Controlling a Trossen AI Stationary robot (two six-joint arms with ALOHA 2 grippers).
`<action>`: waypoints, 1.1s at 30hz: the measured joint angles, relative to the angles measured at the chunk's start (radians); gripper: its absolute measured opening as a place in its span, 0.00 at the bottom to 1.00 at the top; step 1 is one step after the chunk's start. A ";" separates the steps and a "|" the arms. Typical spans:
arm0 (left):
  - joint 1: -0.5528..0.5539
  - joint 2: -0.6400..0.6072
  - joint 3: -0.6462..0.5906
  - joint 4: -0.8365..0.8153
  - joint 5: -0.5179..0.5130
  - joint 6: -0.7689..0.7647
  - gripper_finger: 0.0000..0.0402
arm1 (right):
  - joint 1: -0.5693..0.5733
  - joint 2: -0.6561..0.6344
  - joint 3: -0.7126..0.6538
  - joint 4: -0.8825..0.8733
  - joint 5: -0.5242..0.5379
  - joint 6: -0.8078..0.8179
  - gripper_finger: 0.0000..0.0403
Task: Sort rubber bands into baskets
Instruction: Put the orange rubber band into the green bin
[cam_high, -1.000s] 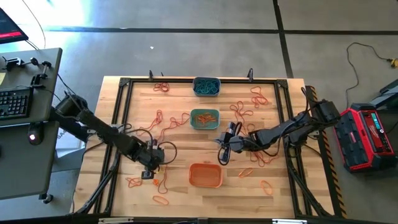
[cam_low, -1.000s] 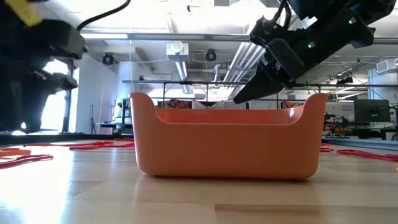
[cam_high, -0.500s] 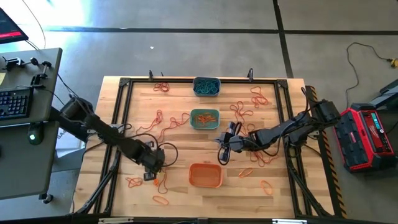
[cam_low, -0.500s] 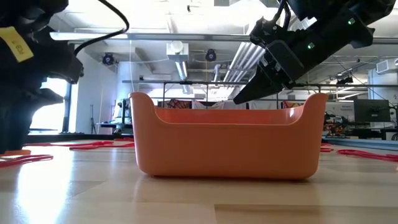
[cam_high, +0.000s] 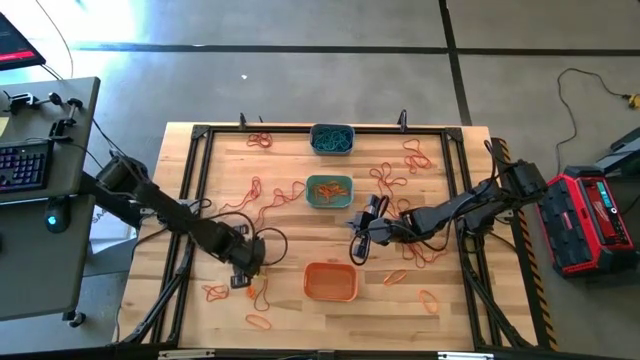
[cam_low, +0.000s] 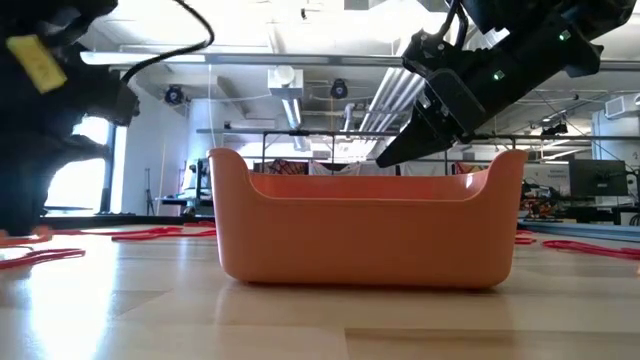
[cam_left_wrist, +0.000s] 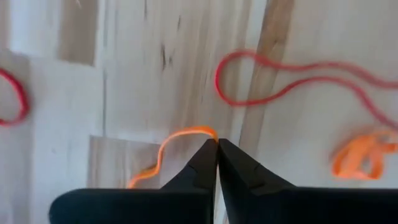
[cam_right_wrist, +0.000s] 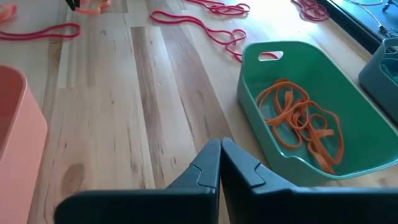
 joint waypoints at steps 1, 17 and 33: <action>0.007 -0.008 0.006 -0.002 -0.004 0.008 0.01 | 0.000 0.000 0.000 0.000 0.000 0.000 0.00; 0.216 -0.036 0.191 -0.004 -0.080 0.183 0.00 | 0.004 0.000 0.000 -0.015 0.002 0.008 0.00; 0.478 0.047 0.368 0.190 -0.081 0.594 0.00 | 0.035 0.000 0.000 -0.016 0.025 0.008 0.00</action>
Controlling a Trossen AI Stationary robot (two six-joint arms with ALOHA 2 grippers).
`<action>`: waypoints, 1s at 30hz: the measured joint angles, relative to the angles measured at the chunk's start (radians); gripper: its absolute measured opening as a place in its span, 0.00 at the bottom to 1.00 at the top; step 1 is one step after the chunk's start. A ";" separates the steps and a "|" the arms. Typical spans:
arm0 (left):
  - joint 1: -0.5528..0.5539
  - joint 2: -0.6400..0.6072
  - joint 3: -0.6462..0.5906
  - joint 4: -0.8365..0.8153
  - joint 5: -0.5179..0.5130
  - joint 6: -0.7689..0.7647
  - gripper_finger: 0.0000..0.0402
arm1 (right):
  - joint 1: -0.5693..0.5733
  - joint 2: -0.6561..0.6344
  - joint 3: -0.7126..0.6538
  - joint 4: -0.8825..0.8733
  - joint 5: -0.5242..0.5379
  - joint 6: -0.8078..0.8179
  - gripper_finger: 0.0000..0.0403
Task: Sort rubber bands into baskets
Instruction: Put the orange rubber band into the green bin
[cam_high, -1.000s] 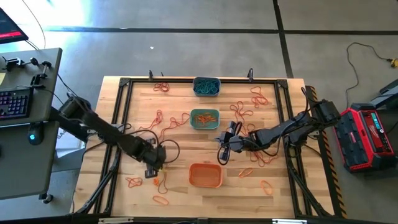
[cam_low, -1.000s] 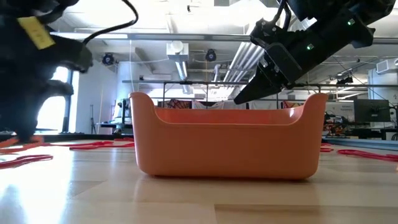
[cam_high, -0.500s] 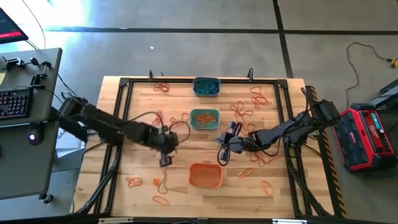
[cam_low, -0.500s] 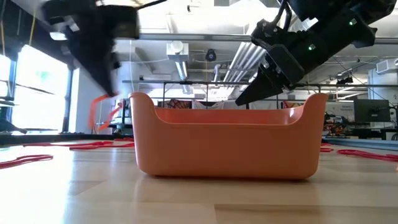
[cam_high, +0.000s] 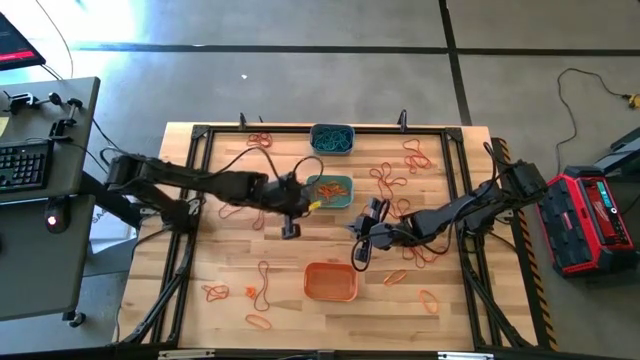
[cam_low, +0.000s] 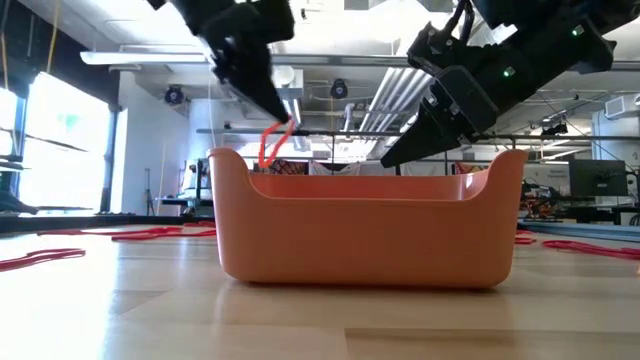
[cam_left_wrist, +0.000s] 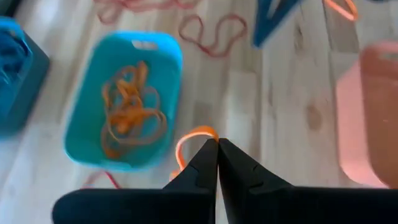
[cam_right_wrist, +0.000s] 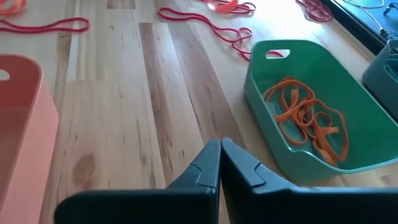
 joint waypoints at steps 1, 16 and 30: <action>0.012 0.009 0.012 0.009 0.000 0.018 0.00 | 0.000 0.000 0.000 0.000 0.000 0.000 0.00; 0.162 0.183 0.042 0.195 0.017 0.173 0.00 | 0.000 0.000 0.000 -0.040 0.005 -0.003 0.00; 0.218 0.334 0.042 0.233 0.063 0.196 0.02 | 0.000 0.000 0.000 -0.053 0.029 0.002 0.00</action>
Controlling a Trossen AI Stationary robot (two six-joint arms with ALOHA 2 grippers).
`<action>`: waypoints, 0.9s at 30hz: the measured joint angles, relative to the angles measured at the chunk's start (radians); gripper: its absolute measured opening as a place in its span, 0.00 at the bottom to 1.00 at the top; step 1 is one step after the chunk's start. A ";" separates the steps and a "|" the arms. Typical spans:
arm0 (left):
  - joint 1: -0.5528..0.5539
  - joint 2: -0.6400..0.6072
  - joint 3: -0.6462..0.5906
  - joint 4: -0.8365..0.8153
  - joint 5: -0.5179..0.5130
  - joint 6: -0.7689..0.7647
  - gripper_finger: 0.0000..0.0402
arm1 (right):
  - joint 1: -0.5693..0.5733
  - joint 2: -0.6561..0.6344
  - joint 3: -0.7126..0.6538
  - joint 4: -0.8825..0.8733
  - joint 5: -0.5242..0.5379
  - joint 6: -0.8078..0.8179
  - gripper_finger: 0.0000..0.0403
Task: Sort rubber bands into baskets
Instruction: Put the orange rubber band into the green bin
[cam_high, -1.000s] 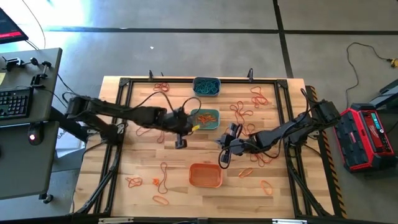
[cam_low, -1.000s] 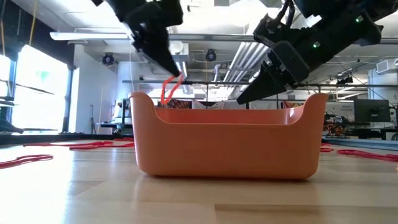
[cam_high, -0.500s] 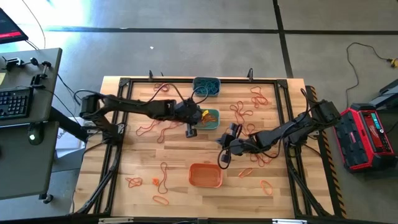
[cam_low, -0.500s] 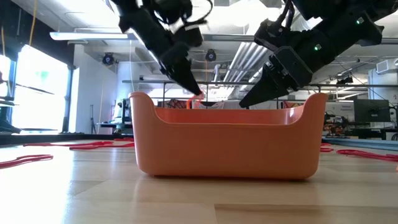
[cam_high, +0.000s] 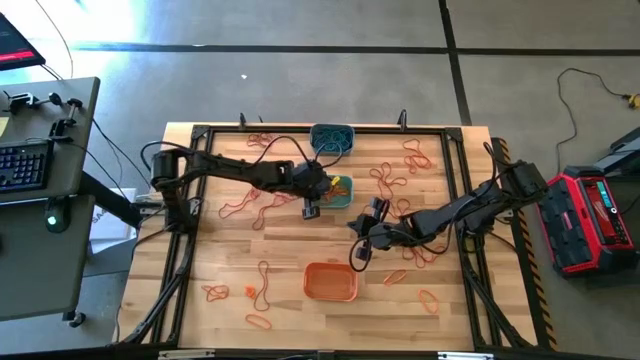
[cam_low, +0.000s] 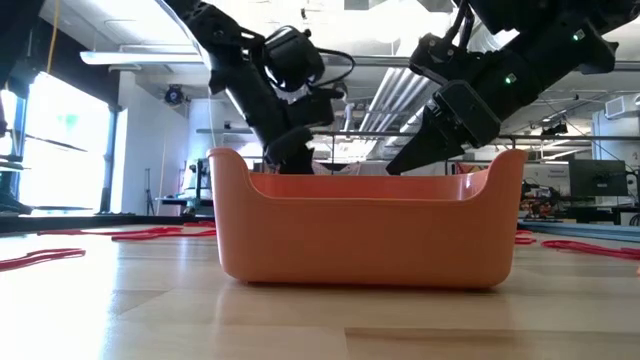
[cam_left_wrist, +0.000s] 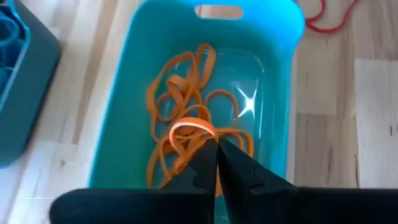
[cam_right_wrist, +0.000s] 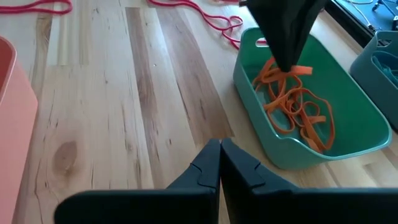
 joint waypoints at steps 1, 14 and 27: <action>-0.003 0.004 0.000 0.000 0.000 0.001 0.03 | 0.000 0.000 0.000 0.000 0.000 0.000 0.00; -0.071 -0.070 0.000 0.005 0.002 0.075 0.28 | 0.000 0.000 0.000 -0.008 0.000 -0.004 0.00; -0.131 -0.115 -0.070 -0.026 0.126 0.112 0.31 | 0.000 0.000 0.000 -0.007 0.000 -0.006 0.00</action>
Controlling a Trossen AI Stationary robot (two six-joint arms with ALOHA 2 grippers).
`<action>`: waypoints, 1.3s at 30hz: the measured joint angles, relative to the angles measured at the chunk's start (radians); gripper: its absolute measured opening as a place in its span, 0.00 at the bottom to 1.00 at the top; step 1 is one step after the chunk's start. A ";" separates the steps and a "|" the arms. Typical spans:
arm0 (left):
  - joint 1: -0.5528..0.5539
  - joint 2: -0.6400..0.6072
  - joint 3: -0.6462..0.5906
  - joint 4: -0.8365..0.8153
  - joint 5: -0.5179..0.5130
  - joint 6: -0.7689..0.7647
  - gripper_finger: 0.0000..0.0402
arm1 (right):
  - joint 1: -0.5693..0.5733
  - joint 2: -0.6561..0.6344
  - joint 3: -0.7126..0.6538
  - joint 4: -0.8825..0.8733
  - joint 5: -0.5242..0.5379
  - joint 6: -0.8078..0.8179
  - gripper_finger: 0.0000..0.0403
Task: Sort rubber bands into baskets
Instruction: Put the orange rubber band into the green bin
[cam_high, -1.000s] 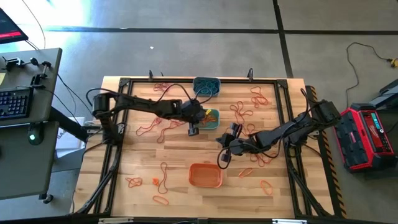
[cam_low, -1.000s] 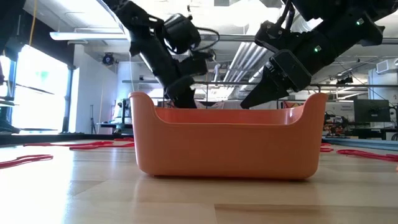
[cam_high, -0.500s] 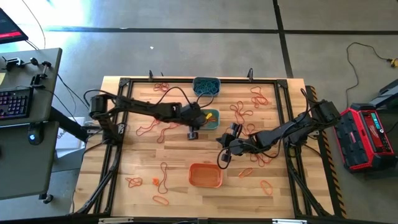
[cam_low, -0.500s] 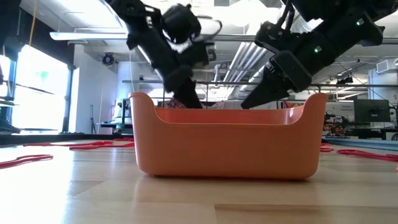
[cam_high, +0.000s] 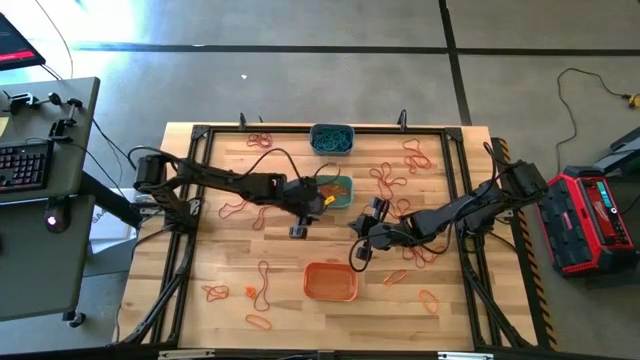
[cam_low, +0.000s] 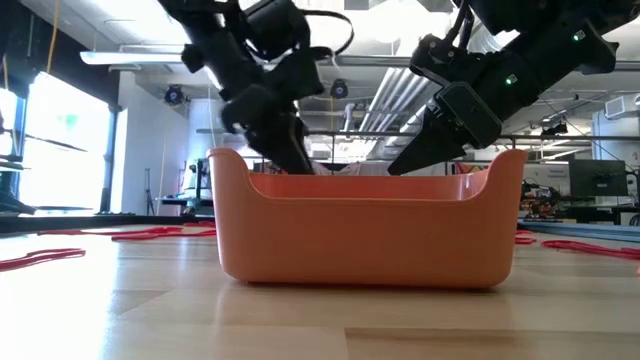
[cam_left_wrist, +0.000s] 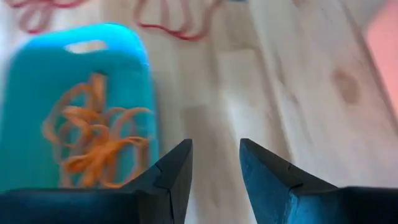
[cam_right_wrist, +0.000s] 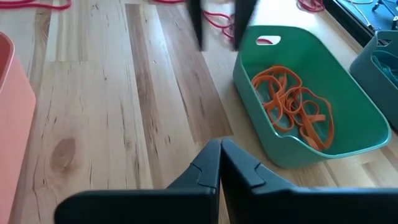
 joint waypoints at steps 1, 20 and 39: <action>-0.011 -0.010 -0.008 -0.015 0.007 0.000 0.31 | 0.000 0.000 0.000 0.000 0.000 0.000 0.00; -0.414 -0.434 -0.222 -0.394 0.003 -0.416 0.31 | -0.001 0.000 0.000 -0.009 0.010 -0.003 0.00; -0.663 -0.246 -0.302 -0.260 0.046 -0.697 0.31 | -0.001 0.000 0.000 -0.022 0.029 -0.003 0.00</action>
